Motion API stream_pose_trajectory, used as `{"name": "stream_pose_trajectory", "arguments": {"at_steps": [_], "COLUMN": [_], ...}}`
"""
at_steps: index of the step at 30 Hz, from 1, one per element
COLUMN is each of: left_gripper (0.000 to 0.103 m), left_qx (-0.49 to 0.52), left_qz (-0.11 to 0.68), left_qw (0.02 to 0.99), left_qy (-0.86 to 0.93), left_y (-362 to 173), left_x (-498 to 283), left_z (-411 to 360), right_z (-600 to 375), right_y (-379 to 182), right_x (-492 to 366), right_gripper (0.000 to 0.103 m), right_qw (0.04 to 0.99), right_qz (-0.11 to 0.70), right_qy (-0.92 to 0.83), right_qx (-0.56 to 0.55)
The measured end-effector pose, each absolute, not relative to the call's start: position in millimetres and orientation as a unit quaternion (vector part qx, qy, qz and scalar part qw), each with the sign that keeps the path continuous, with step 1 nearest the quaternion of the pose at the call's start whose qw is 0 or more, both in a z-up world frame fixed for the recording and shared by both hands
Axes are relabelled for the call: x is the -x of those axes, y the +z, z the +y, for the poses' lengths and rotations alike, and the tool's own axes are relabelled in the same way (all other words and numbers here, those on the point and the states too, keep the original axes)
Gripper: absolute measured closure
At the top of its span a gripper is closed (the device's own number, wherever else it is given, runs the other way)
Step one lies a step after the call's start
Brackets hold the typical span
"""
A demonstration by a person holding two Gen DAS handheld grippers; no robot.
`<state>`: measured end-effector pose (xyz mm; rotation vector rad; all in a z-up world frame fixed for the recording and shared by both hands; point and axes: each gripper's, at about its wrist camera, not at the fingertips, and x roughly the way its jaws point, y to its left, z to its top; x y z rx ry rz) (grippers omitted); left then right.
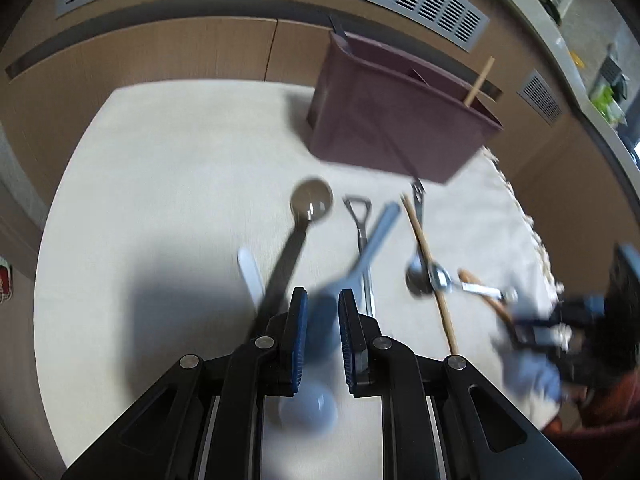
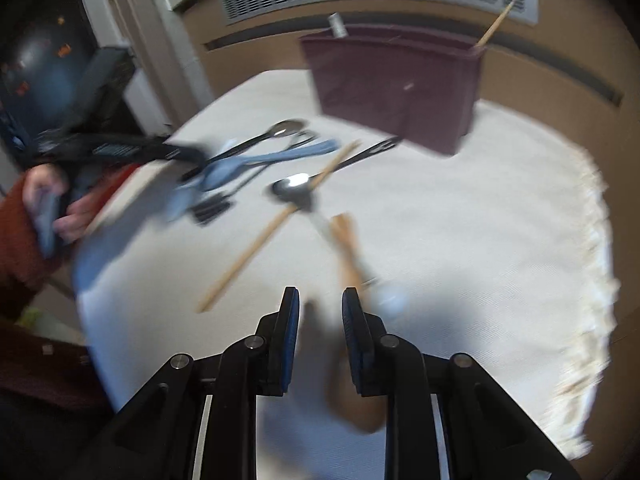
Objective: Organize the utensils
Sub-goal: 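Grasp another dark metal spoon by its handle with the left tool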
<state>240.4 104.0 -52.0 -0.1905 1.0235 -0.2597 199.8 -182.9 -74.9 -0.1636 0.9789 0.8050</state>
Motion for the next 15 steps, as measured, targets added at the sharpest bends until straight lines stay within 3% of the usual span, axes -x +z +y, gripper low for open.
{"name": "stream_pose_trajectory", "arguments": {"at_steps": [7, 9, 15], "left_gripper": [0.084, 0.077, 0.073], "left_qx": [-0.011, -0.016, -0.067], "left_qz": [0.508, 0.519, 0.528], "left_qw": [0.856, 0.848, 0.838], "left_qy": [-0.098, -0.106, -0.121], "left_y": [-66, -71, -76], "left_x": [-304, -315, -331], "left_z": [86, 83, 61], "right_z": [-167, -164, -158], "right_y": [-93, -94, -96], "right_x": [-170, -164, -159], "right_gripper": [0.081, 0.081, 0.080], "right_qw": [0.799, 0.807, 0.817], "right_qz": [0.465, 0.456, 0.441], "right_qy": [0.370, 0.361, 0.347], "right_qx": [0.094, 0.106, 0.132]}}
